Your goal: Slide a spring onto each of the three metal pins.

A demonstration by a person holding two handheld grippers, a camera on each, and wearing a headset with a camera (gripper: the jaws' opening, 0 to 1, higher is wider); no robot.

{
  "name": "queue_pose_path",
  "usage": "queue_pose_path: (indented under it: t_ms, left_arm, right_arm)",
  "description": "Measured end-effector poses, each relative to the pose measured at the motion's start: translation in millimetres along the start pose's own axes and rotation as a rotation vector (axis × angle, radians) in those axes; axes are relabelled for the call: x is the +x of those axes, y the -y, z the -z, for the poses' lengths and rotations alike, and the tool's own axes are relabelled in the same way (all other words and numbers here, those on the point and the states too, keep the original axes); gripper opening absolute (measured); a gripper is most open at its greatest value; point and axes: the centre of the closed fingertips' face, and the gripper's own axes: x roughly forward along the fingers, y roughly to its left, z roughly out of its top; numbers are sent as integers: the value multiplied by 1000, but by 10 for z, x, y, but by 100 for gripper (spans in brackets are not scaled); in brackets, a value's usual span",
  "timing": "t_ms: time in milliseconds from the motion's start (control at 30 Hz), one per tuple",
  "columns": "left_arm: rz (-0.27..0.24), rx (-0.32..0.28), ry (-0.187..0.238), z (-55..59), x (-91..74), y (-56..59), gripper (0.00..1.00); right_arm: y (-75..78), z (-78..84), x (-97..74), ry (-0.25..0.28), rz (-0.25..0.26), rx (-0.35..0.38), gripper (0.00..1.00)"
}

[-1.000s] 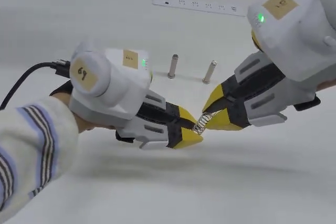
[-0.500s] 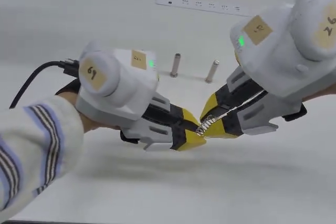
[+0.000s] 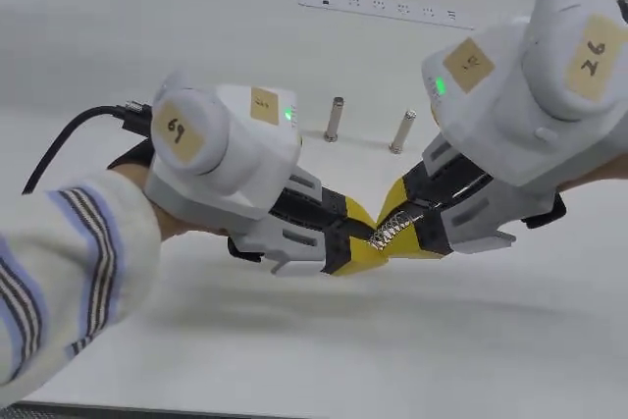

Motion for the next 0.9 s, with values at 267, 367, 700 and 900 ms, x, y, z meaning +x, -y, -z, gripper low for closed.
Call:
queue_pose_path:
  t_ms: [267, 367, 700, 900]
  left_arm:
    - [-13, 23, -11, 23, -45, -33, 2]
    - [-13, 31, -17, 30, -78, -45, 3]
    - [-29, 7, -14, 62, -159, -73, 4]
    - [-42, -23, -3, 83, -219, -101, 8]
  right_arm:
    - [40, -45, 16, 8, 9, 11, 8]
    - [40, -70, 23, 8, 8, 7, 7]
    - [86, -148, 58, 1, -5, 61, 7]
    - [114, -171, 70, -4, -5, 64, 7]
